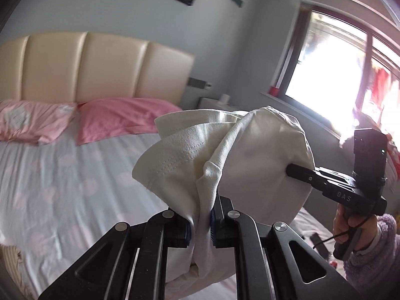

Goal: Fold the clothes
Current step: 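Lift the white shirt with both grippers and carry it along the bed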

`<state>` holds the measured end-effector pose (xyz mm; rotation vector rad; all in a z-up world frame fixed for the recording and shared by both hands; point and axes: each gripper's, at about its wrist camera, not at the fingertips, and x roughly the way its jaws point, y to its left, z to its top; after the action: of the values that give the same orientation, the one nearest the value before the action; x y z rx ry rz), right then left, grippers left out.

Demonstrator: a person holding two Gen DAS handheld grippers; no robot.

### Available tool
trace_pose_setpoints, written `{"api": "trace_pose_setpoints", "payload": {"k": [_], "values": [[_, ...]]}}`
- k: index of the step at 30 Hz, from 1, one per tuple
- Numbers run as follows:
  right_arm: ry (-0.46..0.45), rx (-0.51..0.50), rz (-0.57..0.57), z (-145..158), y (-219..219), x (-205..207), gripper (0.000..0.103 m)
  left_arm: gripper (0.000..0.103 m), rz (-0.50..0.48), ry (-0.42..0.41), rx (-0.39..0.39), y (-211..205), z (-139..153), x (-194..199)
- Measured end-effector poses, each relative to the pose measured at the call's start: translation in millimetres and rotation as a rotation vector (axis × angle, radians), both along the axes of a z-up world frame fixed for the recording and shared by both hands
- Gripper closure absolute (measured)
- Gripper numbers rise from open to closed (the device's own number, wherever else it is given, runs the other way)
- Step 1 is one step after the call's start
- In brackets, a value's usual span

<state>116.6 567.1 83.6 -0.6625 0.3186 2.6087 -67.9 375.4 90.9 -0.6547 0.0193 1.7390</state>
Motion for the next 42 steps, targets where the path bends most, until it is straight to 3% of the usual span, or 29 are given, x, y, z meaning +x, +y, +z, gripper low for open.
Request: {"api": "trace_pose_setpoints", "payload": {"k": [6, 11, 16, 21, 28, 36, 42], "values": [[-0.023, 0.042, -0.144, 25, 50, 100, 0.095, 0.092, -0.195, 0.015, 0.006, 82, 28, 89], [-0.057, 0.051, -0.26, 32, 83, 162, 0.095, 0.092, -0.343, -0.008, -0.008, 145, 28, 163], [-0.101, 0.036, -0.348, 24, 108, 218, 0.095, 0.092, -0.447, -0.053, -0.045, 194, 9, 215], [-0.169, -0.023, -0.393, -8, 140, 244, 0.095, 0.093, -0.5, -0.085, -0.133, 235, -33, 246], [-0.224, -0.155, -0.41, -84, 209, 229, 0.095, 0.094, -0.472, -0.097, -0.26, 290, -94, 221], [-0.317, -0.233, -0.364, -155, 291, 207, 0.095, 0.095, -0.449, -0.132, -0.369, 358, -152, 181], [-0.411, -0.321, -0.342, -212, 344, 197, 0.095, 0.095, -0.448, -0.221, -0.468, 406, -219, 158]]}}
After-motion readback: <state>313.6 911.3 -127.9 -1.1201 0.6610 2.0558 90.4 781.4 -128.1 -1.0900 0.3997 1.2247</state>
